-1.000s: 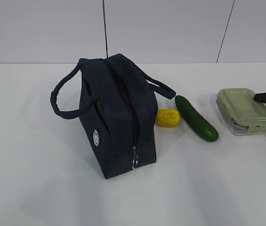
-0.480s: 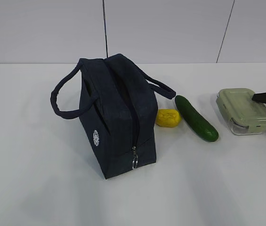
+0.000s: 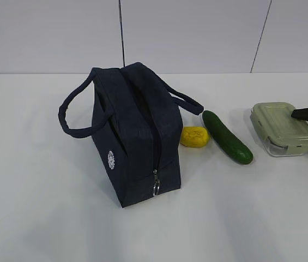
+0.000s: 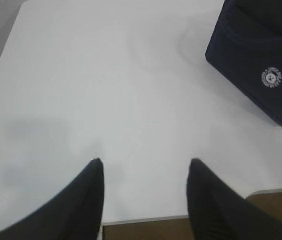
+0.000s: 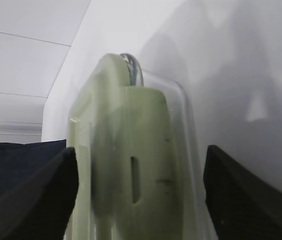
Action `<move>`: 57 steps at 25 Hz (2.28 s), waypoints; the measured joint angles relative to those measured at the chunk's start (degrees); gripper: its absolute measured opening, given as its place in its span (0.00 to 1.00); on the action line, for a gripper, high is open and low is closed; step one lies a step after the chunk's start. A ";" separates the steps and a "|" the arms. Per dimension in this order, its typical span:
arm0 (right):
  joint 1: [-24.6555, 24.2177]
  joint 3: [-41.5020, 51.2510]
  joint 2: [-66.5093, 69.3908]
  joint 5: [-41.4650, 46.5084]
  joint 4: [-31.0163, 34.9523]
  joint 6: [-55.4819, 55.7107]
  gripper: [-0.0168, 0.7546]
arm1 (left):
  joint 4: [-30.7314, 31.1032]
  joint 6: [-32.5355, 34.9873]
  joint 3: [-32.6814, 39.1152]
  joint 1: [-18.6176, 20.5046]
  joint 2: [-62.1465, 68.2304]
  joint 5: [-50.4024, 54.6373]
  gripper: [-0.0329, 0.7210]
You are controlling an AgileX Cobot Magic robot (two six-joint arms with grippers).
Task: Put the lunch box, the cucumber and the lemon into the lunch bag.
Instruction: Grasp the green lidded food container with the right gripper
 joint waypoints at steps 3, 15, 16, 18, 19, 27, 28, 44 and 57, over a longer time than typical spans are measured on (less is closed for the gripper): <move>0.00 0.00 0.00 0.00 -0.10 0.22 0.77 | 0.00 0.00 0.00 0.00 0.00 0.00 0.53; 0.00 0.00 0.00 0.21 -0.56 0.93 0.74 | 0.00 0.00 0.00 0.00 0.00 0.00 0.52; 0.00 -0.03 0.00 0.21 -0.66 0.93 0.71 | 0.00 0.00 0.00 0.00 0.00 0.00 0.52; 0.00 -0.03 0.00 0.21 -0.70 0.93 0.66 | 0.00 0.00 0.00 0.00 0.00 0.00 0.52; 0.00 -0.03 0.00 0.21 -0.70 0.93 0.64 | 0.00 0.00 0.00 0.00 0.00 0.00 0.52; 0.00 -0.03 0.00 0.21 -0.70 1.83 0.62 | 0.00 0.00 0.00 0.00 0.00 0.00 0.52; 0.00 -0.03 0.00 0.21 -0.70 2.09 0.62 | 0.00 0.00 0.00 0.00 0.00 0.00 0.52; 0.00 -0.03 -0.33 0.46 -1.21 3.65 0.54 | 0.00 0.00 0.00 0.00 0.00 0.00 0.52; 0.00 -0.03 -0.94 0.10 -3.16 6.90 0.53 | 0.00 0.00 0.00 0.00 0.00 0.00 0.52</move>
